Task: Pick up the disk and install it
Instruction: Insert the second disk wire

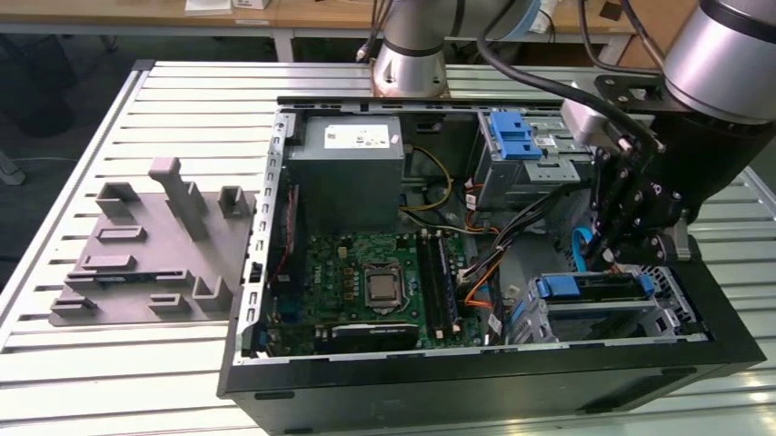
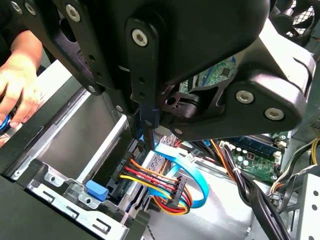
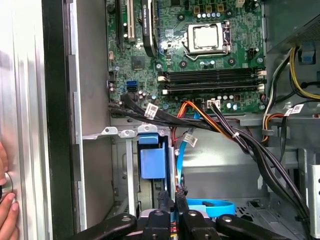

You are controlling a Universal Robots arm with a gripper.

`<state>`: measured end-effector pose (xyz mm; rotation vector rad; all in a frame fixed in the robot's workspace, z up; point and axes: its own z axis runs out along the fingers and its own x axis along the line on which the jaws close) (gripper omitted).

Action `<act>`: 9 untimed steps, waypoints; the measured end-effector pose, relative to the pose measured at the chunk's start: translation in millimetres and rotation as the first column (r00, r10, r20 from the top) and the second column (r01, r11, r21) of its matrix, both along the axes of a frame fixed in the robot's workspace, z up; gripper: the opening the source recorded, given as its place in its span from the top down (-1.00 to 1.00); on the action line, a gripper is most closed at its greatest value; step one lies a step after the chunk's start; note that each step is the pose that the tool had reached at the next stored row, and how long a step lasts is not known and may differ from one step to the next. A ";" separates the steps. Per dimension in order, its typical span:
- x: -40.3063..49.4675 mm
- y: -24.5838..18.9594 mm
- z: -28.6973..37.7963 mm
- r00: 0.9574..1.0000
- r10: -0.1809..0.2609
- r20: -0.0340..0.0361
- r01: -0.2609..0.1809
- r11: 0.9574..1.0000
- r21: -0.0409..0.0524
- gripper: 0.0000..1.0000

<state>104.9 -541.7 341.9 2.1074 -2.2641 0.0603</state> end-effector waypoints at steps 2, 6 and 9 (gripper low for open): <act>0.0 -1.3 -0.7 1.000 0.000 0.001 0.000 1.000 0.000 0.67; -1.0 -3.6 -1.3 1.000 0.012 0.007 -0.012 1.000 0.000 0.67; -2.8 -6.3 -2.6 0.999 0.031 0.015 -0.031 1.000 0.000 0.67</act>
